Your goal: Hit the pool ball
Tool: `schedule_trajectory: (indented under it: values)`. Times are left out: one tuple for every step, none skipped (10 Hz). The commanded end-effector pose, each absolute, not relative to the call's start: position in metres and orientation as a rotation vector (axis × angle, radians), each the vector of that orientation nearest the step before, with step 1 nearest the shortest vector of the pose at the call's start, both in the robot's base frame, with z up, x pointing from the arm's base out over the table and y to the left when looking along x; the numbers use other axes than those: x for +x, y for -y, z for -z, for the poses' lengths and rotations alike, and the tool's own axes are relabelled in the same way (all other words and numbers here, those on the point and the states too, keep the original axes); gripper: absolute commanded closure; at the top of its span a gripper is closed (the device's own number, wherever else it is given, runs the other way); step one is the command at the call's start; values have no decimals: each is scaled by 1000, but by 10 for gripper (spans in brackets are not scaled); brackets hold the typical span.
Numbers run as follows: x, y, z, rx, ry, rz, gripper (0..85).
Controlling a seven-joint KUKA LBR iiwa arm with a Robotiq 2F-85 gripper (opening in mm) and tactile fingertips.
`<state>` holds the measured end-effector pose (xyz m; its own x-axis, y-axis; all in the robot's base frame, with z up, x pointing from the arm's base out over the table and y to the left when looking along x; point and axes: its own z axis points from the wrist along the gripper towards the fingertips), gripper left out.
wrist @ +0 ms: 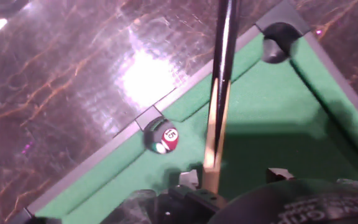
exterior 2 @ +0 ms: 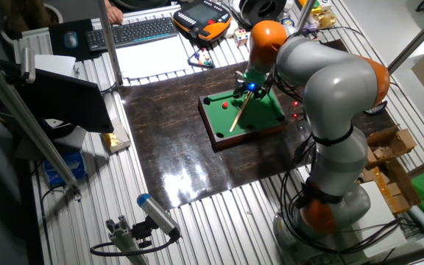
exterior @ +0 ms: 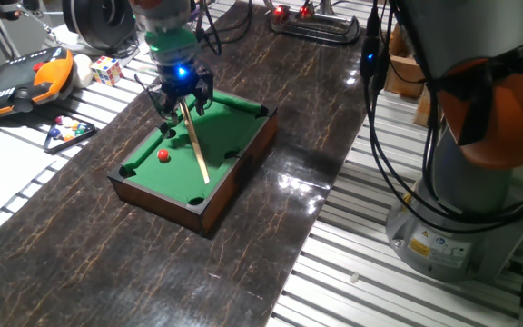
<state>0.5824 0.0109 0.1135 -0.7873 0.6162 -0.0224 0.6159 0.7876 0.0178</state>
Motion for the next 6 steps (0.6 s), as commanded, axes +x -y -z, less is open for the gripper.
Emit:
schedule_trajectory:
  values:
    - [582, -11, -111, 1016, -2942, -23, 330]
    - [582, -12, -107, 1018, -2932, -28, 340]
    - [581, -13, -105, 1022, -2921, -31, 343]
    - [581, -13, -102, 1022, -2915, -34, 347]
    - [581, -12, -101, 1022, -2914, -32, 347]
    - [580, -11, -100, 1019, -2915, -32, 350]
